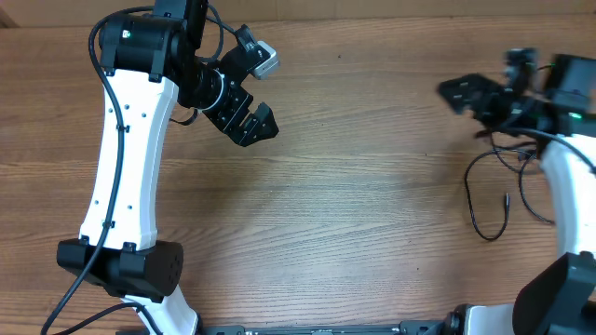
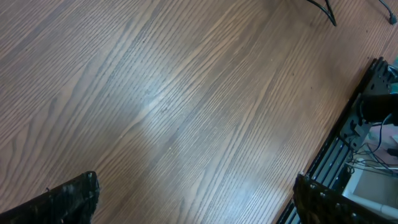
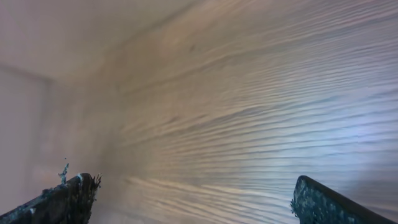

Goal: Untangle cables

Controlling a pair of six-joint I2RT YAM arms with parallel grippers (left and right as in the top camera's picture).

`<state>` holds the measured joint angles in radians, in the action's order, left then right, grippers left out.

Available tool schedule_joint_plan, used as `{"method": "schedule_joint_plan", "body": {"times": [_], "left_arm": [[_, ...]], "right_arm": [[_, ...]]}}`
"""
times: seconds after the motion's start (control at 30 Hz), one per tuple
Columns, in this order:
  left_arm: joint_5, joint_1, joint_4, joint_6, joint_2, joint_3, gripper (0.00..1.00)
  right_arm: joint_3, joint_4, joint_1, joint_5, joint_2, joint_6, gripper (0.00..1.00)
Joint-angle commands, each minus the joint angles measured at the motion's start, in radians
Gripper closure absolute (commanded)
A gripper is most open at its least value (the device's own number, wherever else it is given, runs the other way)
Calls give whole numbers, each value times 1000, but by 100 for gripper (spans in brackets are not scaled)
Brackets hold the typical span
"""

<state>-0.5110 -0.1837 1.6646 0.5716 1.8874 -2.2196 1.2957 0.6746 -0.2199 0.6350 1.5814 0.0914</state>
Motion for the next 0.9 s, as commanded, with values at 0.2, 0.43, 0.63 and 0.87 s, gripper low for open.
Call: {"method": "schedule_joint_plan", "body": {"times": [0.2, 0.43, 0.63, 0.87], "left_arm": [[-2, -6, -1, -11, -11, -16, 1], [-2, -6, -1, -10, -11, -16, 0], [-2, -6, -1, -10, -11, -16, 0], [-2, -6, -1, -10, -11, -16, 0]], "right_arm": [[6, 13, 165, -126, -1, -14, 0], [6, 12, 193, -127, -1, -14, 0], [6, 12, 193, -127, -1, -14, 0], [6, 12, 193, -127, -1, -14, 0]]}}
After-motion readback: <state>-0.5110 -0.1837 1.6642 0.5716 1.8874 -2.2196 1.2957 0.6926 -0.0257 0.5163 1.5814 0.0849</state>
